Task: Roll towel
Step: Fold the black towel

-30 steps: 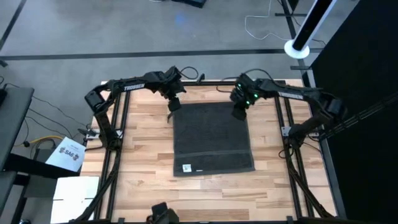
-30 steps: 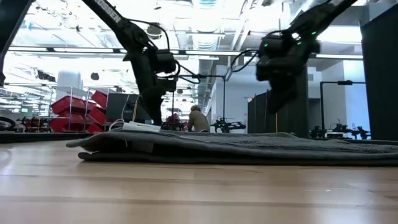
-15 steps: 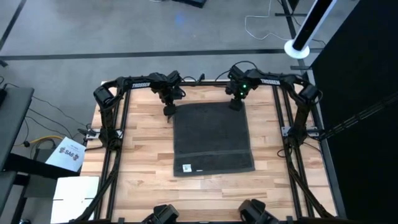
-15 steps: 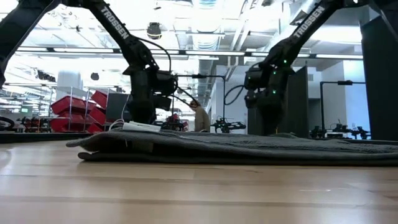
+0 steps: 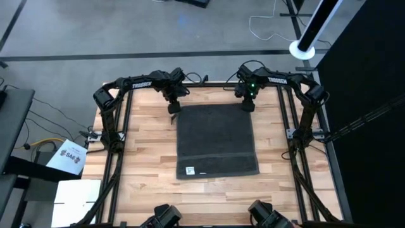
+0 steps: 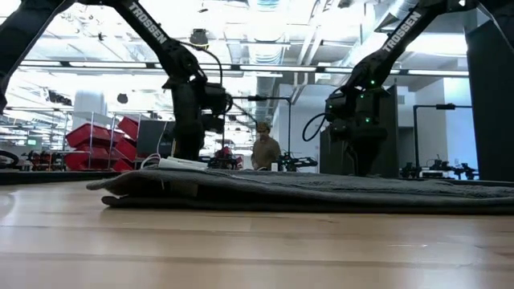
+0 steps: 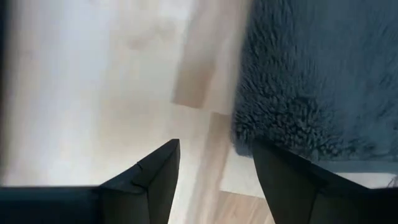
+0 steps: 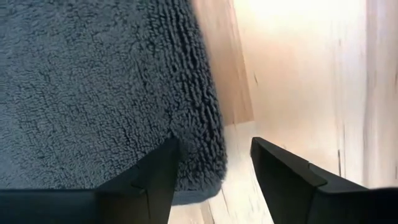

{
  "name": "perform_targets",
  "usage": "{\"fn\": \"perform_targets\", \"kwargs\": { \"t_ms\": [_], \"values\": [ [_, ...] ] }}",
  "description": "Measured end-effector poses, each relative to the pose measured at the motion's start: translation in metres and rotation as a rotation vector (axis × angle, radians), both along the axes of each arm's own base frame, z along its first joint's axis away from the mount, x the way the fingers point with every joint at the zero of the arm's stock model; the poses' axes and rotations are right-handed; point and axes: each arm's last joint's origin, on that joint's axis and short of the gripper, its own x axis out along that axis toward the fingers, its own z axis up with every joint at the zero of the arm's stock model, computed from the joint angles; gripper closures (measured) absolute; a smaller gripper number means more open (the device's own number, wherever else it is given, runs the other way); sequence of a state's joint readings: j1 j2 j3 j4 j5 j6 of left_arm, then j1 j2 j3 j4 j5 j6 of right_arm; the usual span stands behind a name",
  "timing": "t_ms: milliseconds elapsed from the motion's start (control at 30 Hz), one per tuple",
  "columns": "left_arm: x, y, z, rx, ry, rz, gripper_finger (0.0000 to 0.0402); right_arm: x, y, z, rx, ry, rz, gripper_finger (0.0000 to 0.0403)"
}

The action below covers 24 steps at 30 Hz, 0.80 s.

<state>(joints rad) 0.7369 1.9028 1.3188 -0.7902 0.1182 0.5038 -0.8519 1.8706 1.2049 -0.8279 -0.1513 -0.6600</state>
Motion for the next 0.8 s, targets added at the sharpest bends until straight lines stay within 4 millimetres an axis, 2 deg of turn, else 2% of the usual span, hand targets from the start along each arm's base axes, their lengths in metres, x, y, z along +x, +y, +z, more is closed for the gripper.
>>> {"fn": "perform_targets", "kwargs": {
  "t_ms": [133,300,567,700,800],
  "values": [
    [0.003,0.003,0.01,0.031,-0.025,0.002,0.0212,0.0,0.0,0.0,-0.005,-0.001,0.04,0.0232],
    [0.007,0.004,0.01,0.001,-0.091,-0.021,0.0206,-0.001,-0.002,0.0,-0.019,-0.008,0.076,0.0242],
    [0.005,0.002,-0.004,0.004,-0.109,-0.003,0.0179,-0.001,-0.001,-0.004,-0.029,-0.017,0.068,0.027],
    [0.001,-0.005,-0.013,-0.053,-0.112,-0.002,0.0173,-0.004,0.007,-0.014,-0.008,0.0,0.076,0.0272],
    [0.002,-0.006,-0.017,-0.027,-0.105,0.004,0.0171,-0.005,0.01,-0.017,-0.002,0.003,0.081,0.027]
  ]
}}
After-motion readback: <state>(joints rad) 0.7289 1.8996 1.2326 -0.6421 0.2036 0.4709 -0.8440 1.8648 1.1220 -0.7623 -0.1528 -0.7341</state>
